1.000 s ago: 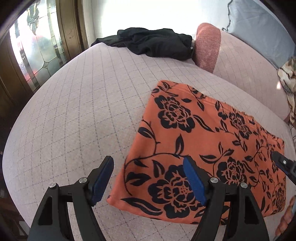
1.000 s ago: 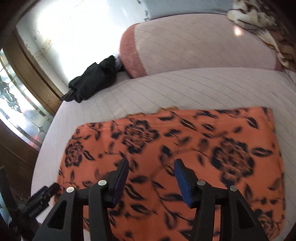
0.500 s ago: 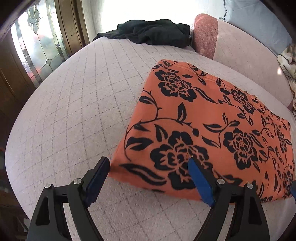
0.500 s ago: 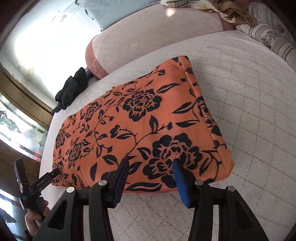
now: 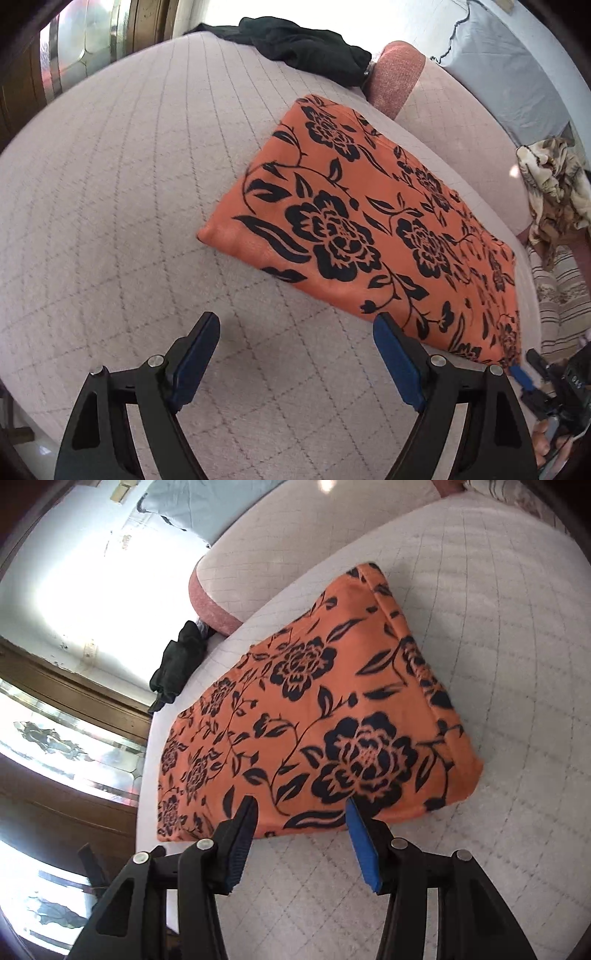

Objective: Fold small clothes

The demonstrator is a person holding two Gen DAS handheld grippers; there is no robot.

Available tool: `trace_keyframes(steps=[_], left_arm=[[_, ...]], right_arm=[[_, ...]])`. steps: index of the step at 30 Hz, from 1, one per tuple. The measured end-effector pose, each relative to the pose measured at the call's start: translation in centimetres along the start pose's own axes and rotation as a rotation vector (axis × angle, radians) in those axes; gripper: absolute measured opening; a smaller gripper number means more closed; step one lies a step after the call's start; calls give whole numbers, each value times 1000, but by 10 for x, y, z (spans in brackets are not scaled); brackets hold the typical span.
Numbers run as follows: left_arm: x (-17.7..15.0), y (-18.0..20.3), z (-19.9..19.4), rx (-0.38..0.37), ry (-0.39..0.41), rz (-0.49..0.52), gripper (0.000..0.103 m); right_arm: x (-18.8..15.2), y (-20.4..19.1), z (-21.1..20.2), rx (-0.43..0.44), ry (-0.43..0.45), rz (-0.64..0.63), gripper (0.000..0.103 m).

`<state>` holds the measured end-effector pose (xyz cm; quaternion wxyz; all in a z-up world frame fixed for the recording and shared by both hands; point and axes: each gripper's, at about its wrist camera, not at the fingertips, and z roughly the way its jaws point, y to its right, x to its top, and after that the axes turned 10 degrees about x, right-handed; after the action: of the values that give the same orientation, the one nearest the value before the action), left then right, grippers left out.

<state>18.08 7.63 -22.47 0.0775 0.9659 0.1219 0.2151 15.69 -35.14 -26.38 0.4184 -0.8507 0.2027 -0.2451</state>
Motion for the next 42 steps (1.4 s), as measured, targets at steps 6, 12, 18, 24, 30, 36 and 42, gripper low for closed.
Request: trace_keyframes(steps=[6,12,18,24,30,36,42], left_arm=[[8,-3,1,-77,-8,-63,76],[5,50,-19,129,223,186,77],[9,71,9,335,200,278,81],[15,57,29,332,104,200,83],[15,60,23,345,141,214,83],[17,69,8,357,209,226,83],[16,80,-1,362,268,262,83]], right_arm=[[-24,18,5,81,-43,182,54],[-15,-1,-27,31,148,52,55],[5,8,-28,-108,236,47,55],[11,29,-14,-176,145,117,46],[14,-10,-12,-144,202,-78,45],[16,-22,25,-139,89,-128,45],[4,-19,56,-218,-29,-166,46]])
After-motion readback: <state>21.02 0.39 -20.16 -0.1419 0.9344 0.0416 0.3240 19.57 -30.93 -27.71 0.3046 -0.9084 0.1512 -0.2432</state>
